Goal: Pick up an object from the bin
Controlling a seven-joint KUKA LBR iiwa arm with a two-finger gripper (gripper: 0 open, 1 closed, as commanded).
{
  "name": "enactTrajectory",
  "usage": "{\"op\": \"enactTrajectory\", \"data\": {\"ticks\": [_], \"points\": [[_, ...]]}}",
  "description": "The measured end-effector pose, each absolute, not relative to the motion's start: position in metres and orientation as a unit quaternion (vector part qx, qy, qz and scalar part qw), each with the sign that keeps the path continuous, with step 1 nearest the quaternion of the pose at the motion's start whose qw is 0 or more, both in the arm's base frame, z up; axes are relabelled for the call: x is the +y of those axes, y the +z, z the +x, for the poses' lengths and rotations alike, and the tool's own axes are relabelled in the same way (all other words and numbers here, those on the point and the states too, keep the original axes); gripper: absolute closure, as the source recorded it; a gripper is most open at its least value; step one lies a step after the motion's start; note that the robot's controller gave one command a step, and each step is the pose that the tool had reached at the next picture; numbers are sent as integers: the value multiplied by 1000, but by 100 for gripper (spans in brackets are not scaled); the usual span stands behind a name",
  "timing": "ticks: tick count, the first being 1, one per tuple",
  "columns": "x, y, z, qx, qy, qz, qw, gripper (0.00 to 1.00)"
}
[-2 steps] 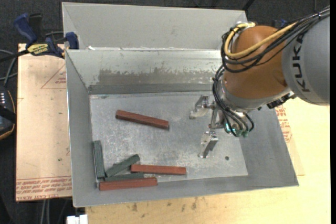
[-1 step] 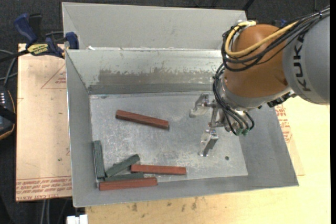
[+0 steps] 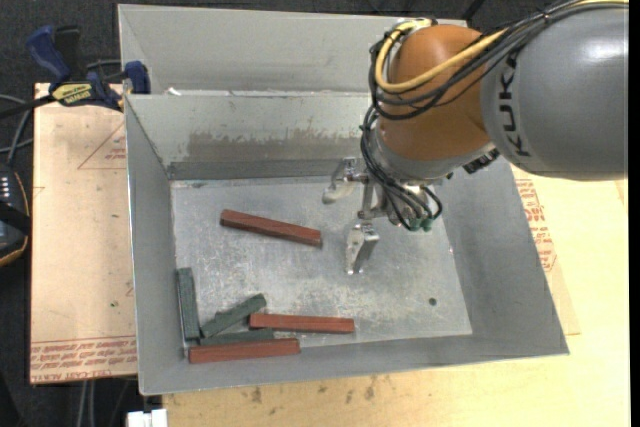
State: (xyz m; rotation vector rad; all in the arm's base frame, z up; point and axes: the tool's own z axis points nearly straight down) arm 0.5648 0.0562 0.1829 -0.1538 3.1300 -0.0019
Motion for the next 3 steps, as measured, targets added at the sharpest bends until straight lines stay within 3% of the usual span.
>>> {"op": "enactTrajectory", "data": {"ticks": [1, 2, 3], "points": [[77, 139, 573, 999, 1, -36, 1, 0], [103, 148, 618, 995, 1, -104, 2, 0], [108, 78, 610, 1000, 1, 26, 2, 0]]}}
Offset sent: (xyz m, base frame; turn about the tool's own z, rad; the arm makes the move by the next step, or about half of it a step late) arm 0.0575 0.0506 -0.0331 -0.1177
